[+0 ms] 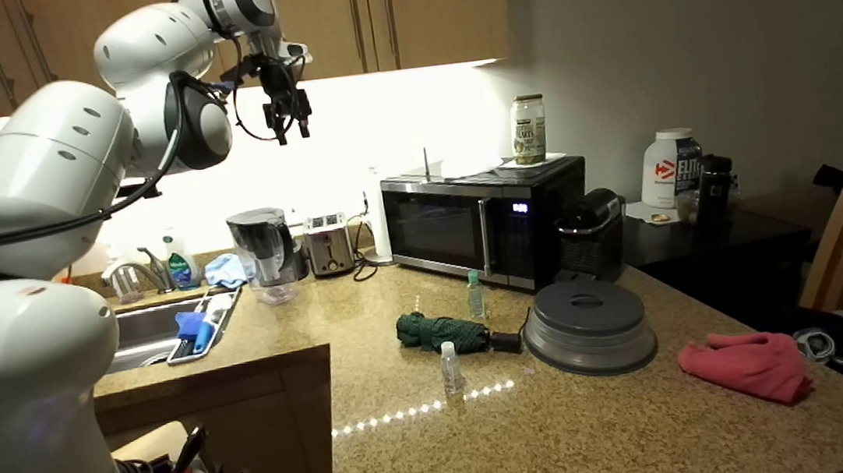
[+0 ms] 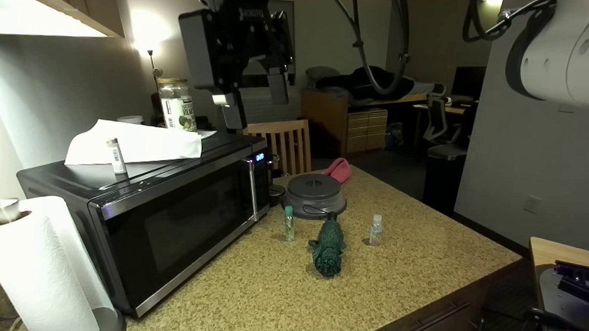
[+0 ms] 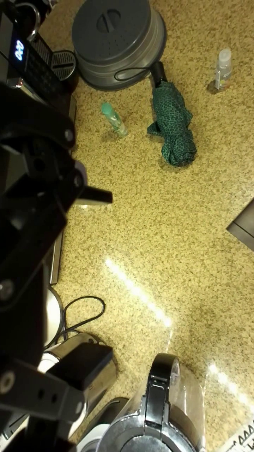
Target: Close the microwave door
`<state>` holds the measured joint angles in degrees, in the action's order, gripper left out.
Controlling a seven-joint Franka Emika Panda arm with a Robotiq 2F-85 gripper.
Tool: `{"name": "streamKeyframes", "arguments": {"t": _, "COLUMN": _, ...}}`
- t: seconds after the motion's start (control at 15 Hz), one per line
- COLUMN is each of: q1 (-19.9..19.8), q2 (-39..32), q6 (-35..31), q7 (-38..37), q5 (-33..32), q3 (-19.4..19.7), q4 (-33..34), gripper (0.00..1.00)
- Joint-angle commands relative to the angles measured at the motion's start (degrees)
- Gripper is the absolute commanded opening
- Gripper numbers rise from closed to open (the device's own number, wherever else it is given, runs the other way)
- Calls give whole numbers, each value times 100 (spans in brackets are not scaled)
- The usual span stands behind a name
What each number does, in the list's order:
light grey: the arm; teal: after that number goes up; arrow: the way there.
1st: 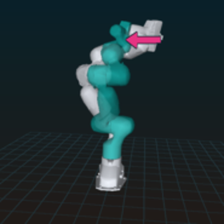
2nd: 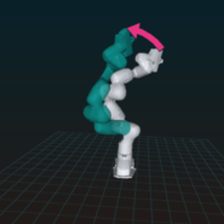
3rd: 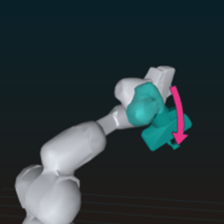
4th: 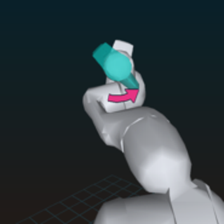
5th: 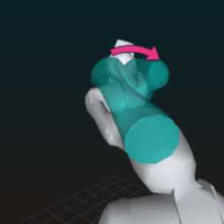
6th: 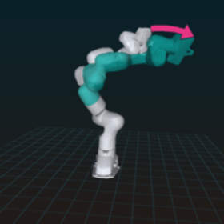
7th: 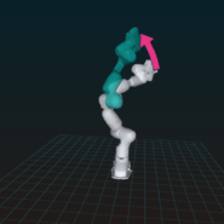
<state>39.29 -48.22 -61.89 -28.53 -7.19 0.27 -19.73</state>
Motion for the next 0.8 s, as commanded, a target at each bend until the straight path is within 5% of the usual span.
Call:
{"name": "streamKeyframes", "arguments": {"t": 0.0, "q1": 6, "q2": 34, "q6": -21, "q7": 5, "q5": 24, "q3": 29, "q4": -56, "gripper": 100}}
{"name": "streamKeyframes", "arguments": {"t": 0.47, "q1": -30, "q2": 99, "q6": 28, "q7": -51, "q5": 61, "q3": 18, "q4": -44, "gripper": 100}}
{"name": "streamKeyframes", "arguments": {"t": 0.73, "q1": 12, "q2": 423, "q6": 699, "q7": -554, "q5": 199, "q3": -29, "q4": -86, "gripper": 100}}
